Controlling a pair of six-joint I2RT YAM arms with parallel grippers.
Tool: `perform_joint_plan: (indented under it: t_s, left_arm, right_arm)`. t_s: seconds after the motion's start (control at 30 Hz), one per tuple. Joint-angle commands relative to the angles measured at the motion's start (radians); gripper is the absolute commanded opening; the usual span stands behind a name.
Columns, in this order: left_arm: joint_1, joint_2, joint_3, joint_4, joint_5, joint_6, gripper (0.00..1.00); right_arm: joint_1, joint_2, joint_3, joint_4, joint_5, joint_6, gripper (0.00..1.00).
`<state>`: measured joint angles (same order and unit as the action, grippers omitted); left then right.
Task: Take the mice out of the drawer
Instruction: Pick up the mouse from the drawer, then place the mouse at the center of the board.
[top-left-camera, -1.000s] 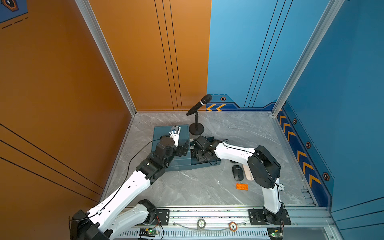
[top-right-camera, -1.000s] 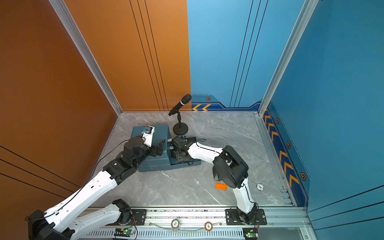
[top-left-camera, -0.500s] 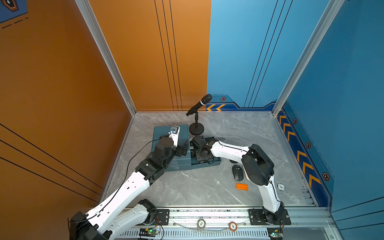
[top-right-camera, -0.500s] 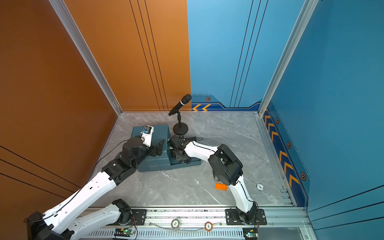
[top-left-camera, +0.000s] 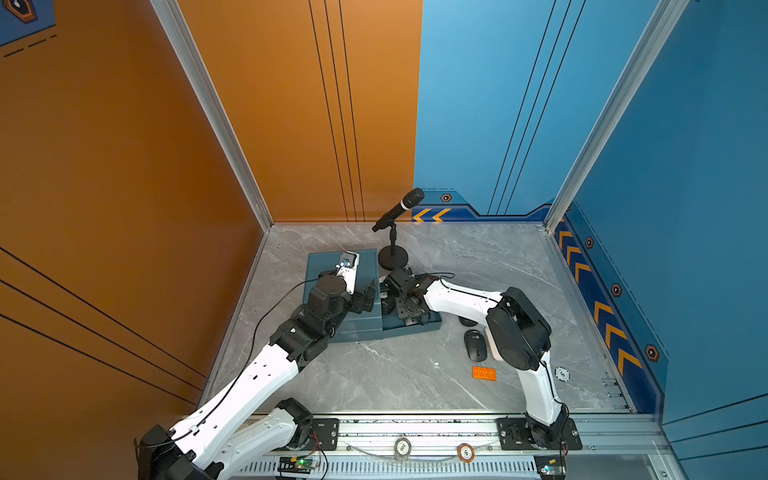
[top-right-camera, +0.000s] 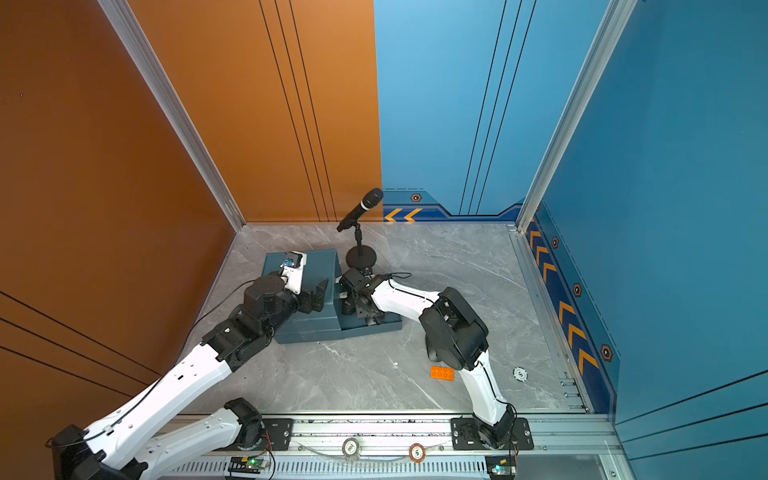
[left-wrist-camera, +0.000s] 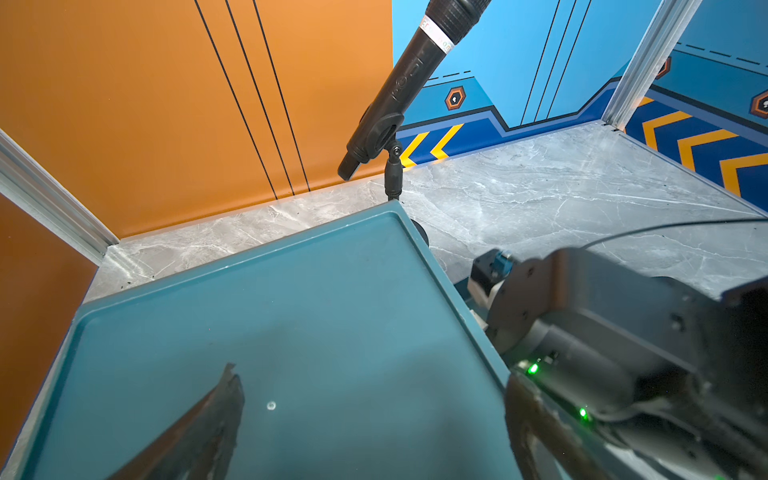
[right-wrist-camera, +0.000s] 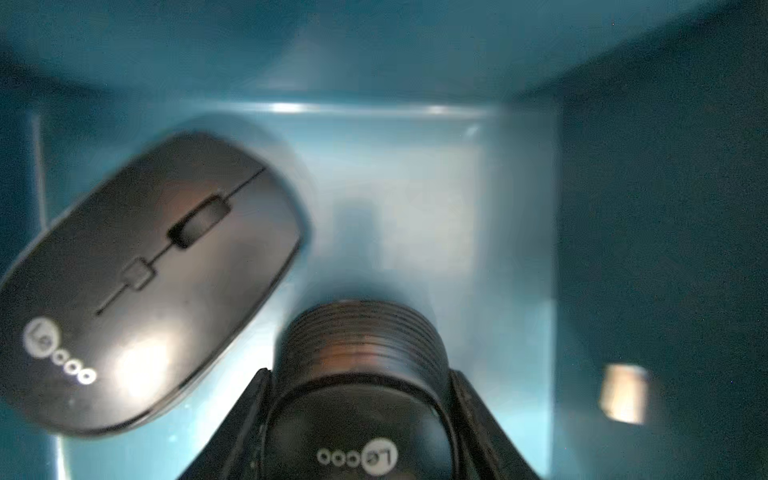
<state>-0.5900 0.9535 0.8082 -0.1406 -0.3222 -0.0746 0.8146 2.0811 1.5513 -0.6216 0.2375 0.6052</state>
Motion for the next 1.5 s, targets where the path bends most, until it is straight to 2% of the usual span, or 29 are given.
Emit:
perform_joint_plan:
  t_s: [0.0,0.33,0.5,0.8,1.07,1.27,1.47]
  left_arm:
    - [0.005,-0.012,-0.005,-0.015,0.005,0.012,0.98]
    - [0.004,-0.010,-0.006,-0.015,0.009,0.010,0.98]
    - [0.004,-0.007,-0.007,-0.017,0.010,0.011,0.98]
    - [0.005,-0.005,-0.007,-0.016,0.012,0.012,0.98]
    - [0.005,-0.003,-0.007,-0.015,0.015,0.011,0.98]
    - [0.005,-0.001,-0.006,-0.014,0.017,0.009,0.98]
    - [0.004,-0.002,-0.007,-0.015,0.017,0.005,0.98]
  right_arm:
    - [-0.013,-0.087,0.011,-0.022,0.046,-0.008,0.38]
    - [-0.020,-0.212,-0.025,0.028,0.030,-0.018,0.38]
    - [-0.024,-0.315,-0.093,0.028,0.026,-0.014,0.38]
    - [-0.025,-0.554,-0.344,-0.037,0.069,0.048,0.39]
    - [-0.014,-0.721,-0.611,-0.046,0.036,0.134,0.39]
    - [0.012,-0.750,-0.729,0.043,-0.014,0.161,0.39]
    - [0.021,-0.685,-0.765,0.123,-0.033,0.170,0.39]
